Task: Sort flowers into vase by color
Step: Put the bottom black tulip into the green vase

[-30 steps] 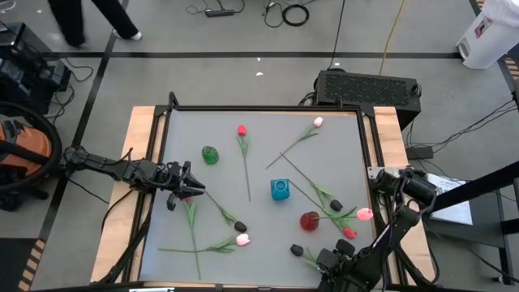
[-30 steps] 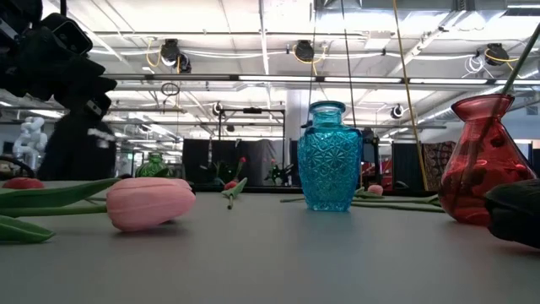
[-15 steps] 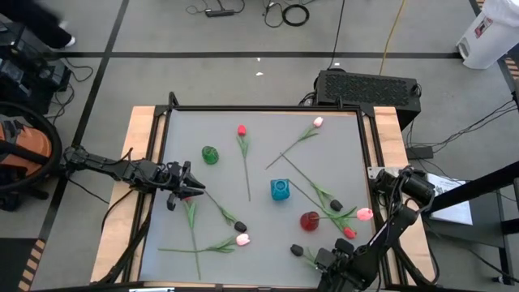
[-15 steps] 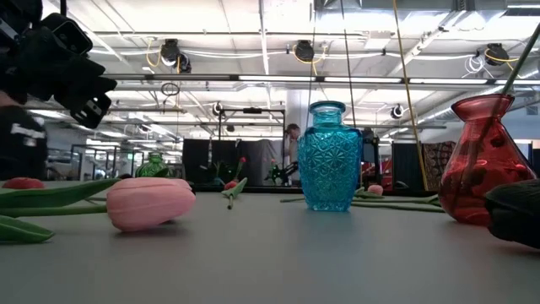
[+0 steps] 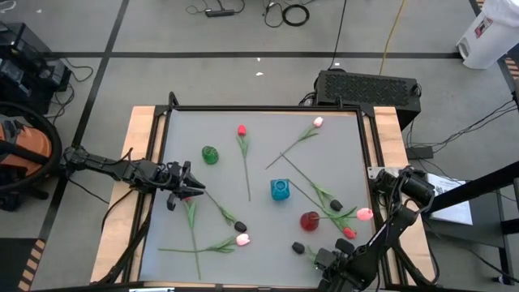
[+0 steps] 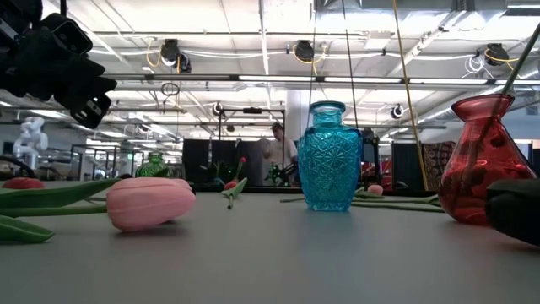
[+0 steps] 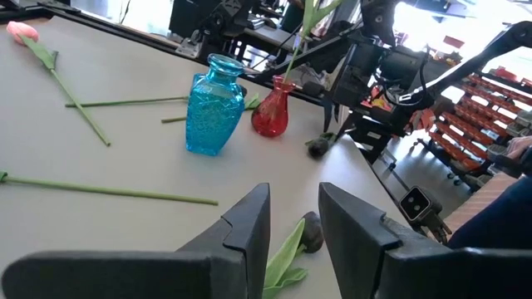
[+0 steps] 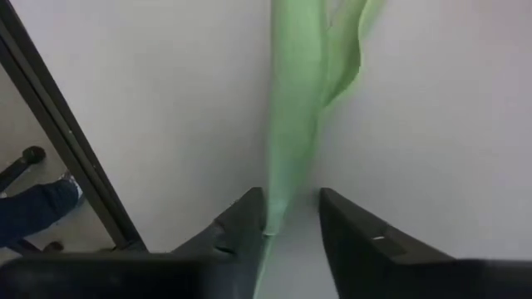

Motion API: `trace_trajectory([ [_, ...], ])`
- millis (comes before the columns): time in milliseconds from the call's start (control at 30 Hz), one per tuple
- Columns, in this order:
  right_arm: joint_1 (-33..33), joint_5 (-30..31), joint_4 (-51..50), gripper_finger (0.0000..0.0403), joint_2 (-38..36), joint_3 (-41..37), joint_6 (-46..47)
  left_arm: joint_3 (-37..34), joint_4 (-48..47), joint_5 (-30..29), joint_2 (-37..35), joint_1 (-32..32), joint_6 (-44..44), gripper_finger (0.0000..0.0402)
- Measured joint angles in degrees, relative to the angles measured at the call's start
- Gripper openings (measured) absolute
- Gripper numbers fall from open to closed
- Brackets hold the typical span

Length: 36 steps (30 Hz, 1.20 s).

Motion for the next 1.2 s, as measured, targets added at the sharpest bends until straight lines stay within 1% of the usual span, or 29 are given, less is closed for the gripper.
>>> trace_trajectory([
  [233,0.0,0.0,0.2,0.0022,0.0,0.0,-0.2,0.0,0.0,0.0,0.0,0.0,0.0,0.0112],
  [300,0.0,-0.1,0.3,0.0008,0.0,0.0,-0.4,0.0,0.0,0.0,0.0,0.0,0.0,0.0112],
  [500,0.0,-1.3,0.3,0.0007,0.0,0.0,-1.3,0.0,0.0,0.0,0.0,0.0,0.0,0.0112],
  [1067,0.0,-1.5,1.1,0.0001,0.0,0.0,-1.5,0.0,0.0,0.0,0.0,0.0,0.0,0.0112],
  [1200,0.0,-0.7,1.4,0.0001,-0.7,0.0,-1.5,0.0,0.0,0.0,0.0,0.0,0.0,0.0112],
])
